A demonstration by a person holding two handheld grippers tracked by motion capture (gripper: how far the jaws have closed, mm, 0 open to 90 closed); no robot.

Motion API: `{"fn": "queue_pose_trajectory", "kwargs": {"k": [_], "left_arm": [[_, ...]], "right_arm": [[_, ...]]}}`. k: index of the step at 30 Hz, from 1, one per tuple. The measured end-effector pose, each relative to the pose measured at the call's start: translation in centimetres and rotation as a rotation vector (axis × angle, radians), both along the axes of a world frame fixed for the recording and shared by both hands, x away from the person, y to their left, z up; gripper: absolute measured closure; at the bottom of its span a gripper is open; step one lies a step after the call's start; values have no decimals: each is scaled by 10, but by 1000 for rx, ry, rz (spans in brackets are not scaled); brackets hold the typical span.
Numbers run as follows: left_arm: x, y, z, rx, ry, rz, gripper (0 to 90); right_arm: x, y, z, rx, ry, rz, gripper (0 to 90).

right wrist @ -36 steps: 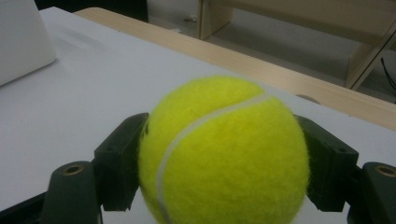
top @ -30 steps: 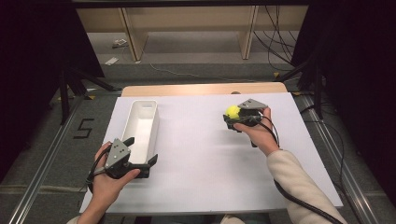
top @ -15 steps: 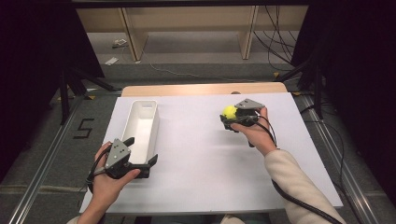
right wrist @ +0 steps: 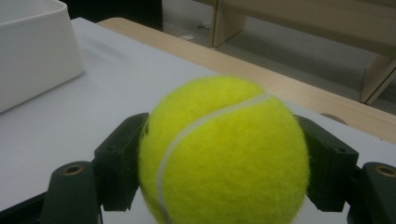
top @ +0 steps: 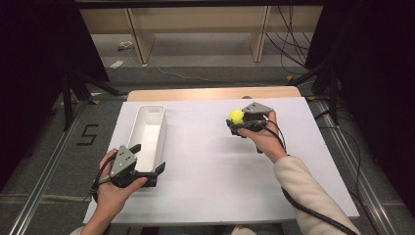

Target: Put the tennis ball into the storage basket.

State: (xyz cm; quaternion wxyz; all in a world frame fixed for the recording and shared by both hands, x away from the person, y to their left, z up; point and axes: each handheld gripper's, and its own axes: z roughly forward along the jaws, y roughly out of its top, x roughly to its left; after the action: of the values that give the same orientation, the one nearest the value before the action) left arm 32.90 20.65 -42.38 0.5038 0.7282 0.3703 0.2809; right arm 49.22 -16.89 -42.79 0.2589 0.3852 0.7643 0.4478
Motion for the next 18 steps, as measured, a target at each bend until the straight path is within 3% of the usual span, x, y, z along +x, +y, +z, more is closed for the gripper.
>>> {"fn": "queue_pose_trajectory", "kwargs": {"k": [18], "left_arm": [[0,0,0,0,2,-2,0]], "right_arm": [[-2,14,5,9,-7,33,266]]}}
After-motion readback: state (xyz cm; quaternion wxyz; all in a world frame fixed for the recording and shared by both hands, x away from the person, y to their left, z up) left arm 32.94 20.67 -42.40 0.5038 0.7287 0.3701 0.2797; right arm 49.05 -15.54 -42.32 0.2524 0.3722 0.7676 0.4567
